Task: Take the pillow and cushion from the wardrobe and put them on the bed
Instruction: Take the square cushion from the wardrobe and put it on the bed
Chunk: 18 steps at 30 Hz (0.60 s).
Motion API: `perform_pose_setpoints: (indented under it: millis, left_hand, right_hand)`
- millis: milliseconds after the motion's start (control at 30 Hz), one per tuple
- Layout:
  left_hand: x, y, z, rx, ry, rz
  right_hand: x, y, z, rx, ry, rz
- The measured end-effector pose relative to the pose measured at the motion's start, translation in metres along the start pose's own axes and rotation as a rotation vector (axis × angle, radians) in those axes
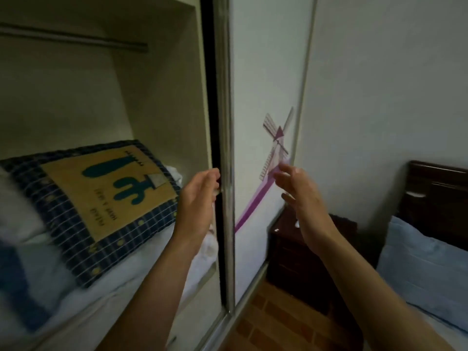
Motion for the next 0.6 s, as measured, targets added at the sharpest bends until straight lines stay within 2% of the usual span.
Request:
perform_pose_setpoints:
  millis: [300, 600]
  left_hand:
    - [-0.016, 0.022, 0.154, 0.119, -0.267, 0.036]
    - [0.012, 0.056, 0.220, 0.271, -0.504, 0.096]
  right_hand:
    - [-0.004, -0.019, -0.133, 0.075, 0.250, -0.019]
    - [0.062, -0.064, -0.195, 0.131, 0.363, -0.069]
Point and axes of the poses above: each hand's wrist, its own x-axis towards the middle knuckle, its own z-axis out of the back of the hand, y = z × x, the point moved 5 cm from there along x, towards the middle knuckle, and after that the axes turned 11 degrees about x, right-handed, at the moved point
